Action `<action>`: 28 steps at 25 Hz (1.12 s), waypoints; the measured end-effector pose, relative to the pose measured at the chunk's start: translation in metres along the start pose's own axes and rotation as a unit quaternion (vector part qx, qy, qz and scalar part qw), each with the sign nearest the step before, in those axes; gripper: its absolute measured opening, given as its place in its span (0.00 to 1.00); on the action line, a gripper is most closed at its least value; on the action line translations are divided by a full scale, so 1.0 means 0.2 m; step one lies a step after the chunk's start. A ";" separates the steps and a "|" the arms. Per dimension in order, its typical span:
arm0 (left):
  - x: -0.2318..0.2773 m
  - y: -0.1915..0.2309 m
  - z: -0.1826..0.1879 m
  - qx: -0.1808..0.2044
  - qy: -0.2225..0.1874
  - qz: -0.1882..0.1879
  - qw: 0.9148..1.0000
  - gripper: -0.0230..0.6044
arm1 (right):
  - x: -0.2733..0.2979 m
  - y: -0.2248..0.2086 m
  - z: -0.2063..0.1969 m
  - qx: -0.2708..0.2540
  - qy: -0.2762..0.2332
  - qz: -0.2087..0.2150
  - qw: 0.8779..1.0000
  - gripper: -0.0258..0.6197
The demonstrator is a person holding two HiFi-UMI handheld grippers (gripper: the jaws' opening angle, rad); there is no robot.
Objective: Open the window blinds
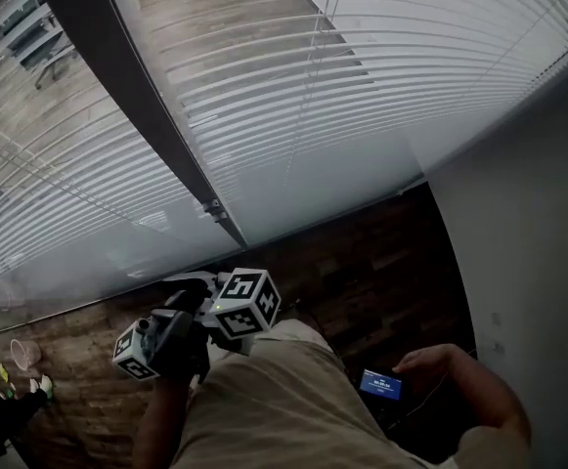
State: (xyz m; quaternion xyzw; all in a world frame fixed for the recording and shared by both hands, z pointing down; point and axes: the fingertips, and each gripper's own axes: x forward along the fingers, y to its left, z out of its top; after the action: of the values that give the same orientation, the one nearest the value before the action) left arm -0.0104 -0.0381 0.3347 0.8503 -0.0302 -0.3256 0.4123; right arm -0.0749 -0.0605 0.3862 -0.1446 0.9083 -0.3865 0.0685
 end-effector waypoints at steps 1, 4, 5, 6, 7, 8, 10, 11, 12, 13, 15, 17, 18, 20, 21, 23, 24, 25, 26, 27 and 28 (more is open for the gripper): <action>-0.01 0.00 0.00 0.000 0.000 0.000 1.000 0.23 | 0.00 0.00 -0.01 0.000 0.000 0.000 1.000 0.37; -0.02 -0.01 -0.01 -0.002 0.000 0.002 1.000 0.23 | 0.01 0.01 -0.02 0.003 0.000 0.002 1.000 0.37; -0.02 -0.01 -0.01 -0.003 0.001 0.003 1.000 0.23 | 0.01 0.01 -0.02 0.004 -0.001 0.002 1.000 0.37; -0.02 -0.01 -0.01 -0.003 0.003 0.003 1.000 0.23 | 0.00 0.01 -0.02 0.005 -0.003 0.002 1.000 0.37; -0.02 0.00 -0.01 -0.003 0.004 0.003 1.000 0.23 | 0.00 0.01 -0.02 0.005 -0.004 0.003 1.000 0.37; -0.01 0.00 -0.01 -0.003 0.006 0.003 1.000 0.23 | 0.00 0.01 -0.02 0.006 -0.006 0.003 1.000 0.37; -0.01 0.00 -0.01 -0.001 0.008 0.002 1.000 0.23 | 0.00 0.00 -0.01 0.004 -0.007 0.005 1.000 0.37; 0.00 0.00 -0.01 -0.001 0.008 0.000 1.000 0.23 | 0.00 0.00 -0.01 0.003 -0.007 0.005 1.000 0.37; 0.00 0.01 -0.01 -0.002 0.008 0.000 1.000 0.23 | -0.01 -0.01 -0.01 0.003 -0.006 0.004 1.000 0.37; 0.00 0.01 -0.02 -0.004 0.006 0.000 1.000 0.23 | -0.01 -0.01 -0.01 0.005 -0.004 0.004 1.000 0.37; 0.00 0.02 -0.03 -0.007 0.005 0.001 1.000 0.23 | -0.01 -0.02 -0.02 0.008 -0.002 0.004 1.000 0.37; -0.01 0.03 -0.03 -0.007 0.007 0.003 1.000 0.23 | -0.01 -0.02 -0.03 0.009 -0.005 0.005 1.000 0.37; -0.01 0.02 -0.03 -0.006 0.008 0.003 1.000 0.23 | -0.01 -0.02 -0.03 0.009 -0.007 0.006 1.000 0.37; -0.01 0.00 -0.02 -0.004 0.009 0.003 1.000 0.23 | 0.00 0.01 -0.02 0.007 -0.008 0.008 1.000 0.37; 0.00 -0.02 -0.01 -0.003 0.008 0.002 1.000 0.23 | 0.00 0.03 0.00 0.006 -0.007 0.009 1.000 0.37; 0.00 -0.06 0.02 -0.001 0.004 0.003 1.000 0.23 | 0.02 0.07 0.02 0.006 -0.002 0.012 1.000 0.37; 0.01 -0.07 0.03 -0.001 0.001 0.004 1.000 0.23 | 0.03 0.08 0.02 0.007 0.000 0.013 1.000 0.37; 0.00 -0.07 0.04 -0.001 -0.002 0.005 1.000 0.23 | 0.03 0.08 0.02 0.008 0.003 0.015 1.000 0.37; 0.00 -0.07 0.05 -0.001 -0.004 0.006 1.000 0.23 | 0.04 0.08 0.02 0.008 0.006 0.016 1.000 0.38; -0.01 -0.07 0.05 0.000 -0.007 0.007 1.000 0.23 | 0.05 0.08 0.02 0.009 0.009 0.018 1.000 0.37; -0.02 -0.06 0.06 0.000 -0.010 0.008 1.000 0.23 | 0.06 0.08 0.01 0.009 0.012 0.019 1.000 0.37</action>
State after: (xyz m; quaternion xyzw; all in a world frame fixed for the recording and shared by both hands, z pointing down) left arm -0.0231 -0.0366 0.3219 0.8467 -0.0414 -0.3310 0.4144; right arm -0.0889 -0.0554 0.3726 -0.1222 0.9080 -0.3952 0.0662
